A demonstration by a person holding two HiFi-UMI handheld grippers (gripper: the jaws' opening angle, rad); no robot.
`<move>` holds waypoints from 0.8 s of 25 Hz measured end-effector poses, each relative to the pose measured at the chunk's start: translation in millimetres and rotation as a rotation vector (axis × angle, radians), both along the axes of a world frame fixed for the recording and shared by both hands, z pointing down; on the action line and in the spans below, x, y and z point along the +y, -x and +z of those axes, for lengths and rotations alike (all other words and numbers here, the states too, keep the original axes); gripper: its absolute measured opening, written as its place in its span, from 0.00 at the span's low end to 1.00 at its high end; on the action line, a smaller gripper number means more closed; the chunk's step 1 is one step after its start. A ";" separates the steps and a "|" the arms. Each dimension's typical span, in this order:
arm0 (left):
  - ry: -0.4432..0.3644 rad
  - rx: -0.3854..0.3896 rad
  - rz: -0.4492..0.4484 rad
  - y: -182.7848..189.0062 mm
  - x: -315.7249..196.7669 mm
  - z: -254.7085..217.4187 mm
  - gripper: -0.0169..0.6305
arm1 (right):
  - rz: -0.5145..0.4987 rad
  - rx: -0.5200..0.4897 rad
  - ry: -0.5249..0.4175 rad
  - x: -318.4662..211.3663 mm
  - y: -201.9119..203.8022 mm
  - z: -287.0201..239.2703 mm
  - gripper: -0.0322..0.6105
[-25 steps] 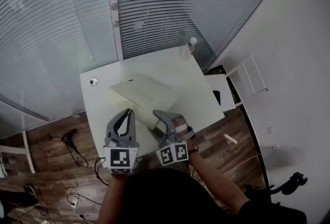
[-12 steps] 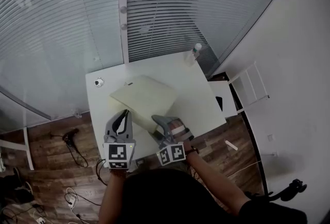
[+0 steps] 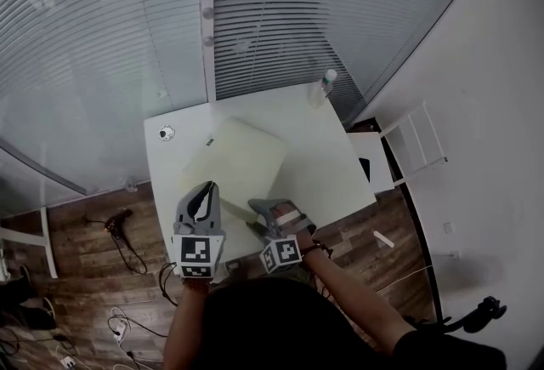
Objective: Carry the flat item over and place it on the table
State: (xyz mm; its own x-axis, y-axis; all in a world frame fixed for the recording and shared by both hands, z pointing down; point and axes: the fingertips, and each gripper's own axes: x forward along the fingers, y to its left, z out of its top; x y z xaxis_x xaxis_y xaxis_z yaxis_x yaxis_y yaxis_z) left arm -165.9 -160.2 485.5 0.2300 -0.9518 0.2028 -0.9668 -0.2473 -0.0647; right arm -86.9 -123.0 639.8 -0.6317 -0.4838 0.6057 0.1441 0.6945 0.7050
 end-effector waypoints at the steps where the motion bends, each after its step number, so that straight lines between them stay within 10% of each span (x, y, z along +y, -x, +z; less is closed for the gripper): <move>1: 0.000 0.000 0.000 -0.1 -0.1 0.0 0.03 | -0.008 0.009 0.023 2.5 0.1 7.2 0.53; 15: -0.002 -0.004 -0.003 7.1 -1.0 -1.2 0.03 | -0.075 0.048 0.160 19.3 -0.6 44.0 0.50; 20: 0.007 -0.013 -0.002 9.1 -2.5 3.9 0.03 | -0.107 0.052 0.218 24.5 -11.9 65.4 0.34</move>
State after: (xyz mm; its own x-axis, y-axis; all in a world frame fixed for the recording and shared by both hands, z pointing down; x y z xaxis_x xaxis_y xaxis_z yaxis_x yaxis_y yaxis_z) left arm -175.0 -162.7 489.4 0.2251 -0.9509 0.2125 -0.9664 -0.2456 -0.0752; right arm -75.0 -98.5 705.2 -0.6374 -0.2705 0.7215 0.2571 0.8081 0.5300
